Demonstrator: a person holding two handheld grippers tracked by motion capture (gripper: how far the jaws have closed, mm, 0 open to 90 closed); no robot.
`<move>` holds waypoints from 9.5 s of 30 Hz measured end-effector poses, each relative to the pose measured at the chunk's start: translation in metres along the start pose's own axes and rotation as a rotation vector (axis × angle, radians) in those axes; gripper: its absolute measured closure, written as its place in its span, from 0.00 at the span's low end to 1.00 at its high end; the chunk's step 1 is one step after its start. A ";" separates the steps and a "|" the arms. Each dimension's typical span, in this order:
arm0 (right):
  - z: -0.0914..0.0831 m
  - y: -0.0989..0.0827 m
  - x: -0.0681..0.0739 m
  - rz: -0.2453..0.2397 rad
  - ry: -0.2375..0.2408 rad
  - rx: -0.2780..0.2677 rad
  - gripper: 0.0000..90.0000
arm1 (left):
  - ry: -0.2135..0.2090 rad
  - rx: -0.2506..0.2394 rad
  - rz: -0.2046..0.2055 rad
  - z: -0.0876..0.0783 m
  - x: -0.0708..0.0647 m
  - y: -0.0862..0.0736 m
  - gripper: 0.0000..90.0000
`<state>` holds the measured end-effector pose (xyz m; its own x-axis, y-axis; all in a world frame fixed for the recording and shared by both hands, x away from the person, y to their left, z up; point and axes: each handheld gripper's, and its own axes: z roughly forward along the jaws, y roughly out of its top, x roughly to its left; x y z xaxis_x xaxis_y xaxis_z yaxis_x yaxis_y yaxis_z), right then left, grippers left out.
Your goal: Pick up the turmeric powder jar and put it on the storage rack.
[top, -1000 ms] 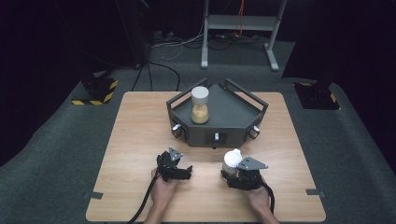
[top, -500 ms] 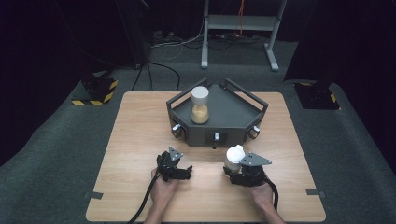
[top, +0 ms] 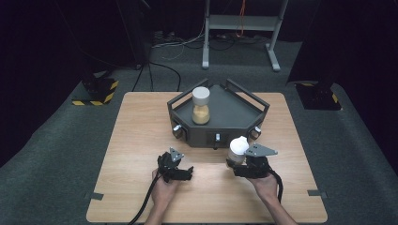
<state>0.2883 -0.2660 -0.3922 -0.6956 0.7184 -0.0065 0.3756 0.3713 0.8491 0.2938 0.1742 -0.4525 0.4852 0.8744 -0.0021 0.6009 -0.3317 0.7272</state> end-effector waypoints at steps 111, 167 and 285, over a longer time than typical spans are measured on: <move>0.072 0.149 -0.060 0.113 -0.134 0.049 0.34 | 0.000 -0.001 -0.002 0.001 0.000 0.000 0.06; 0.064 0.137 -0.083 0.165 -0.009 0.001 0.07 | 0.000 0.001 -0.001 0.000 0.000 0.001 0.06; -0.027 -0.006 -0.090 0.272 -0.017 -0.093 0.11 | 0.001 0.002 0.003 0.000 0.000 0.001 0.06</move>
<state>0.3325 -0.3489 -0.3826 -0.5667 0.7941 0.2198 0.4883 0.1088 0.8658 0.2943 0.1737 -0.4521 0.4860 0.8740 0.0007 0.6007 -0.3346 0.7261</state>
